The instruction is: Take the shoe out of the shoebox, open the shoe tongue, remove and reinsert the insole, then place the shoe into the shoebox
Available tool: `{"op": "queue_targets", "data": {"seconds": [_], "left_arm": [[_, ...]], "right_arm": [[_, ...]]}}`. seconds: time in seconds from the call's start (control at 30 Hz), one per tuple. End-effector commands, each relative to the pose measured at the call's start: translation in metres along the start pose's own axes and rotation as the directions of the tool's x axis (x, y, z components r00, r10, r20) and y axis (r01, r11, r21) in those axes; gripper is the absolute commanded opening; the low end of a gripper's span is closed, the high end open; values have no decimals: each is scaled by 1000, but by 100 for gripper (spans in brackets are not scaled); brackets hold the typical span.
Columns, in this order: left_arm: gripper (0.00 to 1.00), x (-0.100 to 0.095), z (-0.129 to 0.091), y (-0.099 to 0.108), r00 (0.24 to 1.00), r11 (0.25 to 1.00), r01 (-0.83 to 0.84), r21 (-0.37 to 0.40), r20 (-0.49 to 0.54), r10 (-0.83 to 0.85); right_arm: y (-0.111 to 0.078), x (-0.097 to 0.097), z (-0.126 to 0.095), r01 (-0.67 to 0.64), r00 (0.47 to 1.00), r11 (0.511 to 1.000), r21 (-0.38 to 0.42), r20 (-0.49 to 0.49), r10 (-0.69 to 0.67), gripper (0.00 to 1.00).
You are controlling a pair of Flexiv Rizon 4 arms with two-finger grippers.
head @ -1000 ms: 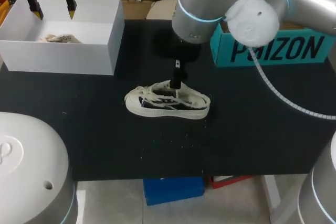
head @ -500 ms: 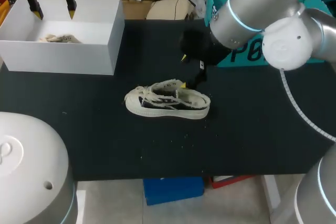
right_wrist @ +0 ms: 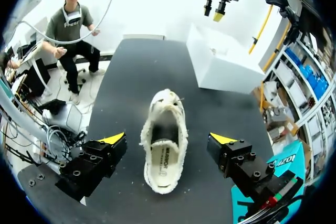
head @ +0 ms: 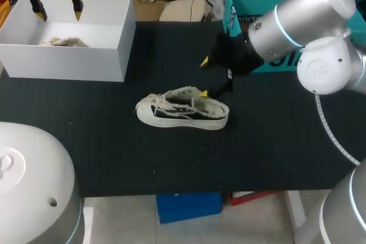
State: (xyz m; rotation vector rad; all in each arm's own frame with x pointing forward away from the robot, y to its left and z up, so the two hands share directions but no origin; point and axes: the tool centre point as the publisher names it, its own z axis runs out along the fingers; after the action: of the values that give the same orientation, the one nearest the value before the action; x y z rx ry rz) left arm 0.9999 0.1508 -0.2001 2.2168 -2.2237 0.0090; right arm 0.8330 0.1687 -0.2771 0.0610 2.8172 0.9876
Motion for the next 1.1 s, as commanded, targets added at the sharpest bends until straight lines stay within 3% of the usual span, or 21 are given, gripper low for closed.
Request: {"op": "queue_targets", "data": {"seconds": [0.03,0.37,0.53,0.7,1.1], "left_arm": [[100,0,0,0,1000,1000,1,-2,2,-1],[100,0,0,0,1000,1000,1,-2,2,-1],[100,0,0,0,1000,1000,1,-2,2,-1],[100,0,0,0,1000,1000,1,-2,2,-1],[100,0,0,0,1000,1000,1,-2,2,-1]], "right_arm": [[-2,1,1,0,1000,1000,-9,2,0,100],[-2,1,1,0,1000,1000,-9,2,0,100],[-31,11,-17,-61,997,996,-60,38,64,100],[-56,10,-16,-66,996,996,-60,48,69,100],[-93,10,22,-78,996,984,-158,25,83,100]]}}
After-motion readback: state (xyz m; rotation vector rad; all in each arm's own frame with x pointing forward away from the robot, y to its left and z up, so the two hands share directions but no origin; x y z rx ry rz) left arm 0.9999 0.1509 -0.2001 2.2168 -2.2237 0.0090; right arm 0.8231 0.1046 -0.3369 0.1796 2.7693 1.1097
